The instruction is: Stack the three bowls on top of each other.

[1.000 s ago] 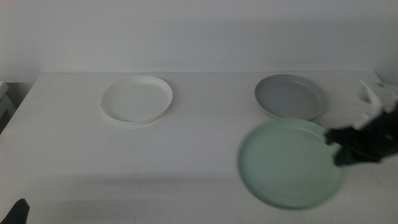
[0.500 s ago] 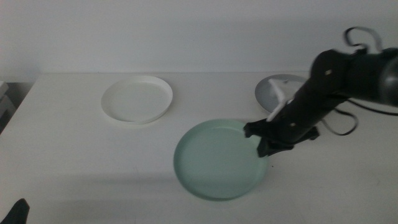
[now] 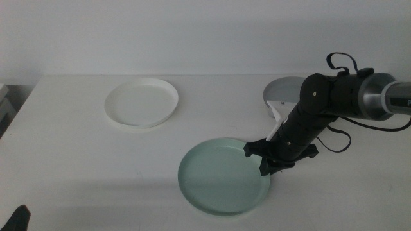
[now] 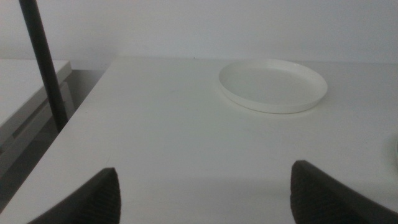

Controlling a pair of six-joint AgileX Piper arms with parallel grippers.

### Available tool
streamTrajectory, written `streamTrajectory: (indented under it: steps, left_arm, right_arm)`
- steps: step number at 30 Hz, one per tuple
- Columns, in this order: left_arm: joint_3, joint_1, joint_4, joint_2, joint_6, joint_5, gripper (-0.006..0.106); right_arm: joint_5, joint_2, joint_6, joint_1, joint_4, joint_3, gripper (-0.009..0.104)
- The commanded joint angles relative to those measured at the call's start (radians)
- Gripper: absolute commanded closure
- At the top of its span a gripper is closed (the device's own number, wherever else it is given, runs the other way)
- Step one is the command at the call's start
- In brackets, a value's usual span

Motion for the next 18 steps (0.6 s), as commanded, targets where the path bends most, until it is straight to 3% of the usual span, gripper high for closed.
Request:
streamTrajectory:
  steps: [1, 10, 13, 18]
  left_arm:
    - [0.006, -0.003, -0.01, -0.014, -0.01, -0.071, 0.01]
    - [0.006, -0.003, -0.01, -0.014, -0.01, -0.071, 0.01]
    - [0.006, -0.003, -0.01, -0.014, -0.01, -0.071, 0.01]
    - [0.006, -0.003, -0.01, -0.014, -0.01, -0.071, 0.01]
  right_arm:
    - [-0.014, -0.047, -0.015, 0.0, -0.016, -0.03, 0.082]
    - [-0.022, -0.124, -0.013, -0.007, -0.054, -0.036, 0.04]
    - [-0.032, -0.207, -0.003, -0.034, -0.103, -0.076, 0.033]
    - [0.048, -0.256, 0.051, -0.133, -0.207, -0.224, 0.033]
